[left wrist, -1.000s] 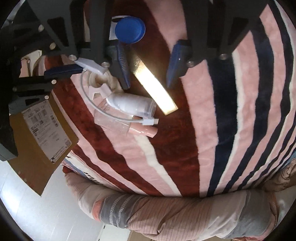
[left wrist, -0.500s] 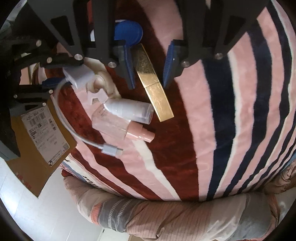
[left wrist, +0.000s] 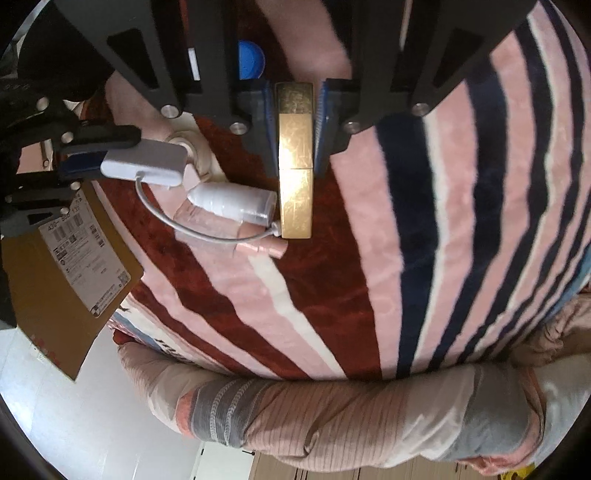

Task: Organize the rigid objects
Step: 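Grasp the white charger with the right gripper while the left grasps the gold lipstick, then carry the charger and lipstick into the box and open both grippers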

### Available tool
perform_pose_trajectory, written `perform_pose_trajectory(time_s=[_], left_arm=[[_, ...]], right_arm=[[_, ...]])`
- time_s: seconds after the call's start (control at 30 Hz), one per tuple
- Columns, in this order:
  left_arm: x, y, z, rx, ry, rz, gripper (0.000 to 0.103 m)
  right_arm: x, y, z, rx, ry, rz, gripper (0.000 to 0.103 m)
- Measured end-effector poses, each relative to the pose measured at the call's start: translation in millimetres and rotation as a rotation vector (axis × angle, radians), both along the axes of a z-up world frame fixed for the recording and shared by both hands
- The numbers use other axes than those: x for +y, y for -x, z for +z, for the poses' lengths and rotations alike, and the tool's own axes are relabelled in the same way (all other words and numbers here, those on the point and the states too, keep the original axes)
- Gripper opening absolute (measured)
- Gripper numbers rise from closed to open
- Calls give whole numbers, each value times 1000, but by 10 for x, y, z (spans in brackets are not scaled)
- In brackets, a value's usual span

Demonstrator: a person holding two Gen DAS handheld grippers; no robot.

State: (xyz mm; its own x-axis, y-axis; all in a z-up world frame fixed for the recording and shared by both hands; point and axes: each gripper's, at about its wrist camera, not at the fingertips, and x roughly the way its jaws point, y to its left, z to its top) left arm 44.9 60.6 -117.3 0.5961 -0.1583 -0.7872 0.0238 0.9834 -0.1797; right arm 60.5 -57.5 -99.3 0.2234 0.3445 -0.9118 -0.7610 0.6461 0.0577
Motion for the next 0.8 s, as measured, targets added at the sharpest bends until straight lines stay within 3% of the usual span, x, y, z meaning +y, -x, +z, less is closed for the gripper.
perform_pose_trajectory(time_s=[0.4, 0.6, 0.8], left_arm=[[-10, 187, 823, -137, -51, 0, 15], [-63, 178, 750, -109, -64, 4, 15], [-33, 191, 741, -117, -60, 12, 15]], right_arm=[[-167, 164, 852, -149, -141, -15, 8], [-127, 221, 616, -99, -51, 1, 8], [-220, 199, 675, -118, -103, -21, 8]])
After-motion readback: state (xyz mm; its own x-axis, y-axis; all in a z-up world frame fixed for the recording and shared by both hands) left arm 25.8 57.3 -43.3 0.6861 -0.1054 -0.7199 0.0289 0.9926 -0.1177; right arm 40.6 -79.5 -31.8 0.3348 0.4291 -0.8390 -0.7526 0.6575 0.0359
